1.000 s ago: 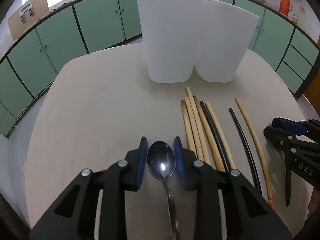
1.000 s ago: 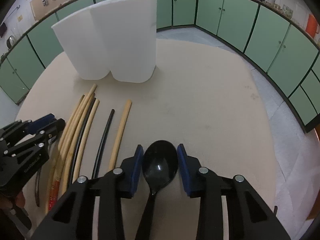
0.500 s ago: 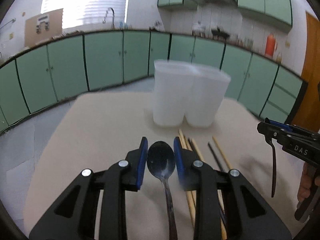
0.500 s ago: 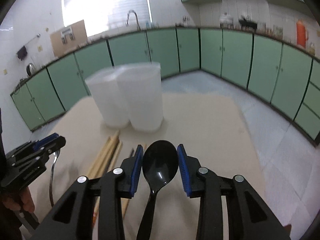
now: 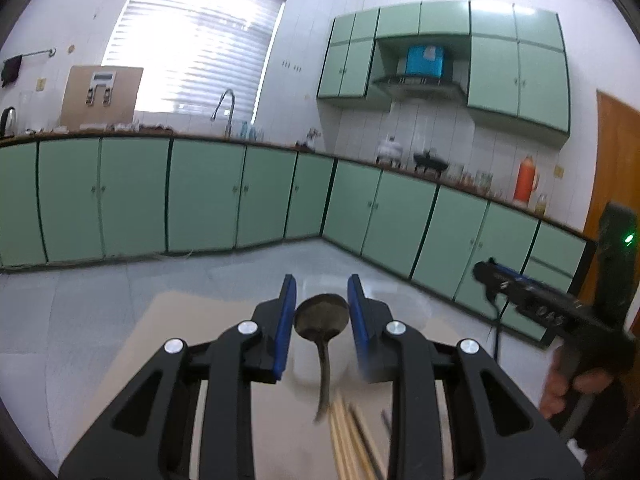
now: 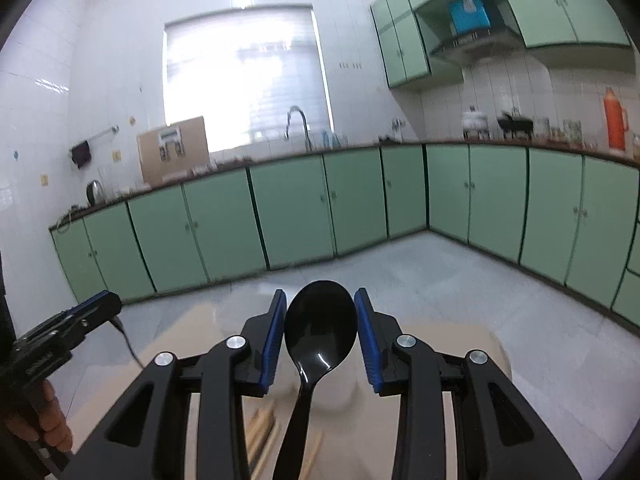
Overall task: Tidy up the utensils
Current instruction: 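Lift both spoons and drop them into the white holder, opening both tools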
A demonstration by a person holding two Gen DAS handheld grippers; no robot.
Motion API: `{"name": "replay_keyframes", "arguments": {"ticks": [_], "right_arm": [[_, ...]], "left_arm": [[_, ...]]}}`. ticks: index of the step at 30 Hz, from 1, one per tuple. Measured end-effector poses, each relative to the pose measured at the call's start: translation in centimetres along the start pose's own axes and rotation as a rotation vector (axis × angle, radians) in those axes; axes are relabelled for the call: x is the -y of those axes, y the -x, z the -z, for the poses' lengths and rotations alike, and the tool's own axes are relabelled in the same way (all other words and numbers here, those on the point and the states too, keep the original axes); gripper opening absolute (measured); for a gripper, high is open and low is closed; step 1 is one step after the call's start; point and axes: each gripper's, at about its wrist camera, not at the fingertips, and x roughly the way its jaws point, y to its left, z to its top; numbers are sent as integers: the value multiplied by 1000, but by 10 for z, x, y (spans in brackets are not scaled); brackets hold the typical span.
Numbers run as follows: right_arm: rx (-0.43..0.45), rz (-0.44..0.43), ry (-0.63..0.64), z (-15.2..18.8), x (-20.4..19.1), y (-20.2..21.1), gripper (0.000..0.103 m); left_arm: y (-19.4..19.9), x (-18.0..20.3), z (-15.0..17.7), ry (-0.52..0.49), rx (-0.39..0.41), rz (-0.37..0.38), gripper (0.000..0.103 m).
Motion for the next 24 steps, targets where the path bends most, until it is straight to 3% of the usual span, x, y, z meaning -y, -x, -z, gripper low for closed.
{"name": "replay_keyframes", "arguments": {"ticks": [7,11,17,24], "right_arm": [[123,7,-25,-40,8,-37,35],[161,40,3,-46,8,-62,35],[125,68,24,-34,12,-97,35],[69,47,14,-1,16,-104,35]], "left_arm": [[-18,23,-60,-17,123,47,25],[-44,37,-76,-32,139,58,25],[-95,37,-56,-30,59,53,25],[-127,21,-18,-35,-29,28,25]]}}
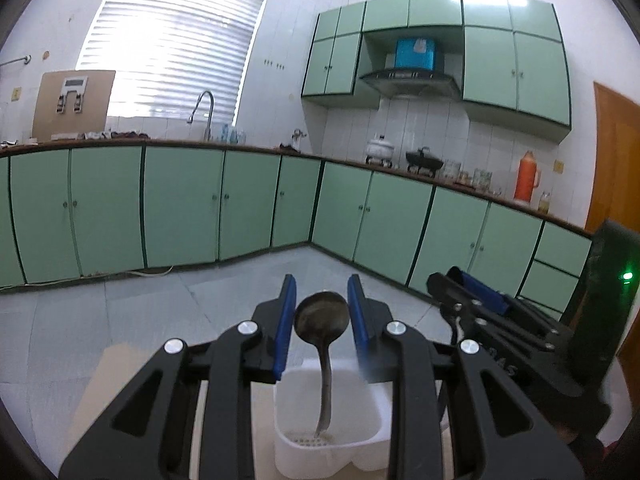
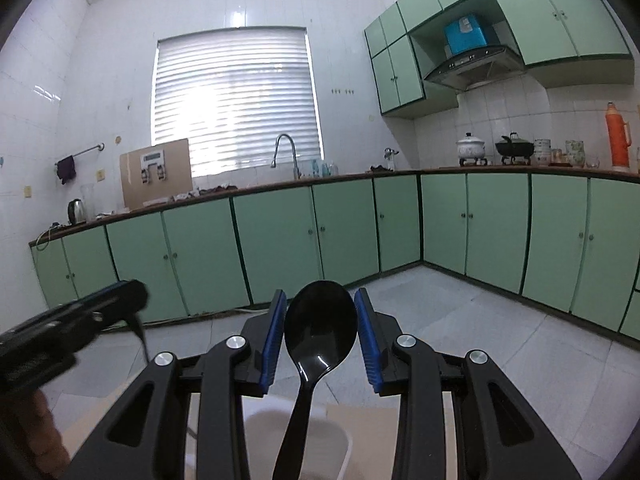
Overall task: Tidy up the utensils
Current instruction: 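Lift both spoons and drop them into the white holder, opening both tools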
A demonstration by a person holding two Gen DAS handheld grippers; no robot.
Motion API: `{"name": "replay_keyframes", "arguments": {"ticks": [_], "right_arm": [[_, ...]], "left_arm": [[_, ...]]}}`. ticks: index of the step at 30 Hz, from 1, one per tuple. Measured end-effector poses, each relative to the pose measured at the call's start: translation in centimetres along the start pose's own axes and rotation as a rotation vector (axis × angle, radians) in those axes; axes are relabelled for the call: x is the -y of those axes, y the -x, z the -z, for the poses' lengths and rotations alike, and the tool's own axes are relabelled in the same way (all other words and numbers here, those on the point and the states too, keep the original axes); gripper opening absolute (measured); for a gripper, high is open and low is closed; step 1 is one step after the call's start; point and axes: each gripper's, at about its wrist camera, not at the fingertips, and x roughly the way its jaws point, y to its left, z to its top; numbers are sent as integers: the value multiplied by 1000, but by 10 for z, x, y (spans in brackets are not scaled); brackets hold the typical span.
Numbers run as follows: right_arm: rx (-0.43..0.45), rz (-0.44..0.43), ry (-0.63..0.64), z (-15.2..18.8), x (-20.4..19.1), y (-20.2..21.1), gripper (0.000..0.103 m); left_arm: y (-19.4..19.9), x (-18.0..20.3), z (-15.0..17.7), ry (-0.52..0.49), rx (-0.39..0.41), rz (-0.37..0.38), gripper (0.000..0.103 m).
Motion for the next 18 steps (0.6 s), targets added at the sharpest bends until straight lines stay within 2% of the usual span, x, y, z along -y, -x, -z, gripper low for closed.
{"name": "replay_keyframes", "arguments": {"ticks": [5,8,11,13,15,16,18], "right_arm": [[-40,-20,-1,15,-1,5,36],[-53,-22,-13,20,1,15,43],[-74,-15,-47,21,7,25,50],[-83,3,-66,22,10,35,67],[-88,21,-80,24,12,49,80],[-95,35,-85,25,13,57,86],[-114,50,-87,29,14,71,91]], "left_arm": [[-7,-11,15,-5,-42,-13,27],[1,-19,21,-1,-43,-22,39],[10,-21,25,-10,-49,-28,41],[20,-23,29,-17,-56,-40,46],[30,-22,32,-24,-58,-49,62],[37,-22,34,-29,-58,-59,67],[51,-22,40,-38,-68,-68,78]]}}
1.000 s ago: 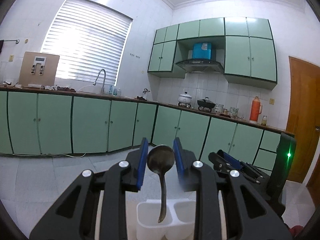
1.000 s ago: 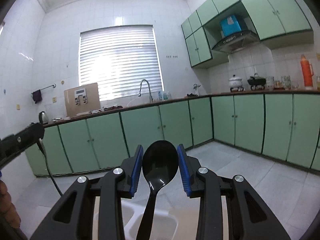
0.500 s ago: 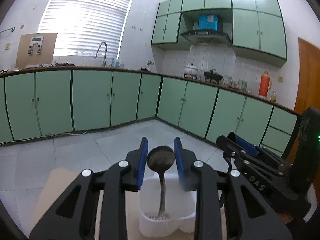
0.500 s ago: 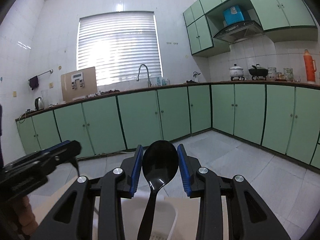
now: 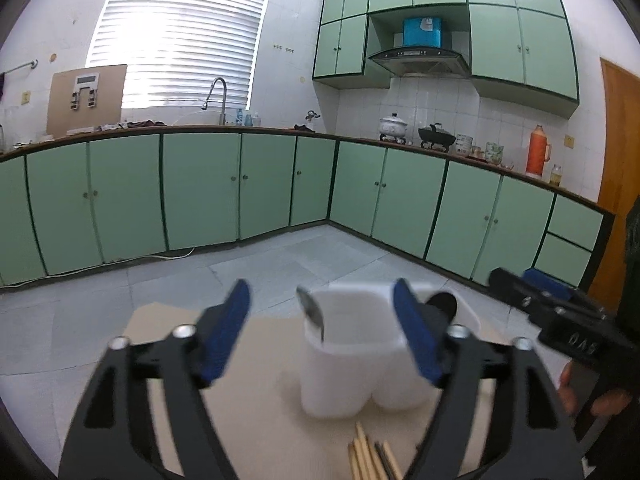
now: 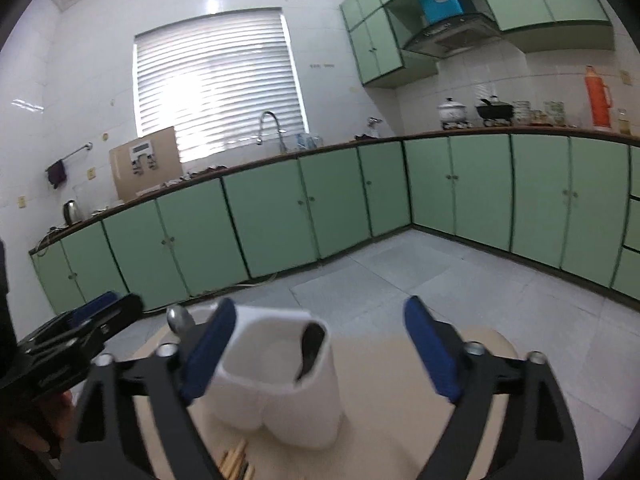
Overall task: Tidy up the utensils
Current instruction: 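Lift both spoons and drop them into the white holder, opening both tools, then move both tools back over the chopsticks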
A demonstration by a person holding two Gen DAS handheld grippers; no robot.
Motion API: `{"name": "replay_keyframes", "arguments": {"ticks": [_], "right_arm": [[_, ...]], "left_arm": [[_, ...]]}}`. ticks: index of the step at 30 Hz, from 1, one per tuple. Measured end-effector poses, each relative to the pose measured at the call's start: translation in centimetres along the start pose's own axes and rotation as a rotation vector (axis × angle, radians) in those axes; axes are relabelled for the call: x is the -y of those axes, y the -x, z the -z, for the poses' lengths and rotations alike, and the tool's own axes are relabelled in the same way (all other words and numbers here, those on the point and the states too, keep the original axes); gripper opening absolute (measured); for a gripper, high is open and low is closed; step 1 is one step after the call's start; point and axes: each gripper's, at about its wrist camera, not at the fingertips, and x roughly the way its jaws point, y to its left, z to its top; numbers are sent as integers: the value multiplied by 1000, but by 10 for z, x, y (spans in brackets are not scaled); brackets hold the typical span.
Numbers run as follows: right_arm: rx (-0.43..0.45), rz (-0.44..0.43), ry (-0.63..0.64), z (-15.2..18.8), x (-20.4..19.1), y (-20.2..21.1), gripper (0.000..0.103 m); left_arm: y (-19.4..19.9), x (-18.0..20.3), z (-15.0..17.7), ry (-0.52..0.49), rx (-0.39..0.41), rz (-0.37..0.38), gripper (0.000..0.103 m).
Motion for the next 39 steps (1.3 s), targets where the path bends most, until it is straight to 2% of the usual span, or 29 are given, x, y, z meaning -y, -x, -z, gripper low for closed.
{"name": "replay_keyframes", "arguments": {"ticks": [2,3,6,14,20,25,26,29,34,39], "right_arm": [[-22,15,3,6,1,12,98],[-38,30,5,12,2,20,98],[-93,43,-1,29,4,37,98],[-257,78,-34,81,1,76,98],[-312,131,-40,121,-9,104,95],[-353,120,-15,145,-20,124,80],[-357,114,-12,148,-21,127,78],[-370,93,26,156,-31,137,67],[-425,46,68,167,-46,140,43],[-451,40,95,175,-55,139,40]], "left_arm": [[13,-1,11,-13,-36,-9,83],[17,0,14,-17,-52,-15,87],[33,-2,34,-25,-126,-21,90],[75,-11,92,-4,-313,-40,90],[94,-12,125,0,-356,-83,90],[106,-12,134,4,-343,-113,89],[110,-12,134,0,-339,-117,84],[115,-9,139,-29,-383,-95,76],[127,1,144,-55,-401,-58,76],[128,7,154,-59,-435,-40,74]]}}
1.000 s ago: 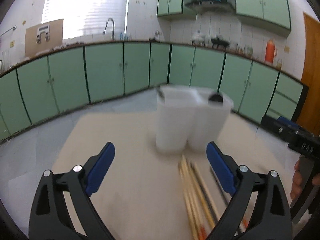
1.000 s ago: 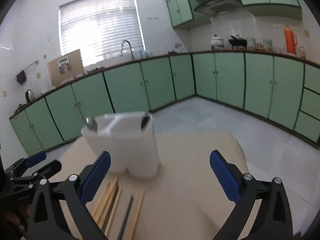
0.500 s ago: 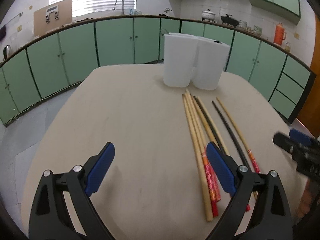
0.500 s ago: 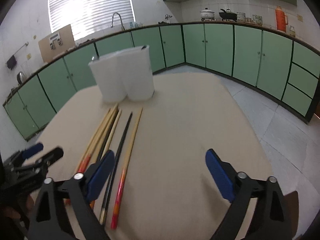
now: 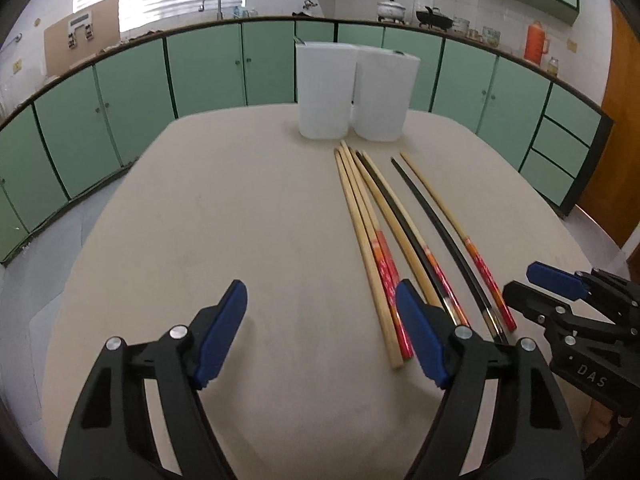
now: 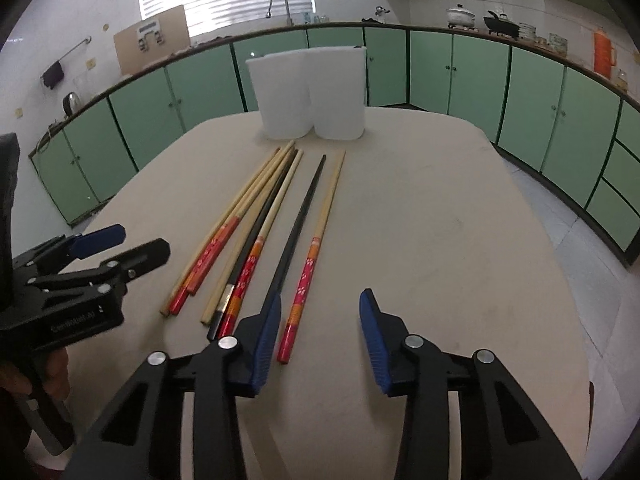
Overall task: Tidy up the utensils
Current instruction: 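Move both tools back over the chopsticks, then grasp a plain wooden chopstick with the left tool while the right tool grasps a red chopstick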
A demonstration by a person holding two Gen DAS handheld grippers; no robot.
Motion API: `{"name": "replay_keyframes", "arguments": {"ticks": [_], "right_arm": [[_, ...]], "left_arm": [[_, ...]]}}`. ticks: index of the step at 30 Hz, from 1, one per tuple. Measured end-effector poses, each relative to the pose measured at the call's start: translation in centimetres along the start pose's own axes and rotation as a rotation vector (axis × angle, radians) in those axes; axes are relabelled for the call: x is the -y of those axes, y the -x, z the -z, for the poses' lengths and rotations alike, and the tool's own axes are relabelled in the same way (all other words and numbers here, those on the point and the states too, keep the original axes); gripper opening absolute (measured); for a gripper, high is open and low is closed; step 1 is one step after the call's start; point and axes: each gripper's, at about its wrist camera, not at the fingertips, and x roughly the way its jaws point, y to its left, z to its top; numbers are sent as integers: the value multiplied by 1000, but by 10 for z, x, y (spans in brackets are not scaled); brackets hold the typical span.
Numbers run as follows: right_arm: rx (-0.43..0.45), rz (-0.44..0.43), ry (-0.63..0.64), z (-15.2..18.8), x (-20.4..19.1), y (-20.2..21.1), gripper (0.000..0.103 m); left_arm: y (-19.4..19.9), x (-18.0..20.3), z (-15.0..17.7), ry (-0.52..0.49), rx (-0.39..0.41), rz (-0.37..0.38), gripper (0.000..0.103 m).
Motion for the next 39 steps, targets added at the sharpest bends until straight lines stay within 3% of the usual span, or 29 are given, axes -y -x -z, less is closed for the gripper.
{"name": "replay_keyframes", "arguments": {"ticks": [7,22,28,30,33,36,39], "right_arm": [[-8,-5,-14,1,3,2,39],[-20,-27,14,3,-6,1,39],[-44,-7,6,4,-4,-5,39],[-45,-5,2,3,-3,-8,39],[-46,17,15,1,-4,-11,33],[-48,22,-7,0,3,-11,11],[-54,17,-47,0,14,-9,6]], "left_arm": [[-13,9,8,-4,-69,11,73],[-19,13,7,-37,-94,-24,69],[-18,6,5,-6,-85,-31,36],[-17,5,4,2,-83,-32,20],[-18,6,3,0,-83,-32,8],[-17,3,4,16,-80,-37,6],[-16,-3,3,52,-78,-56,6]]}}
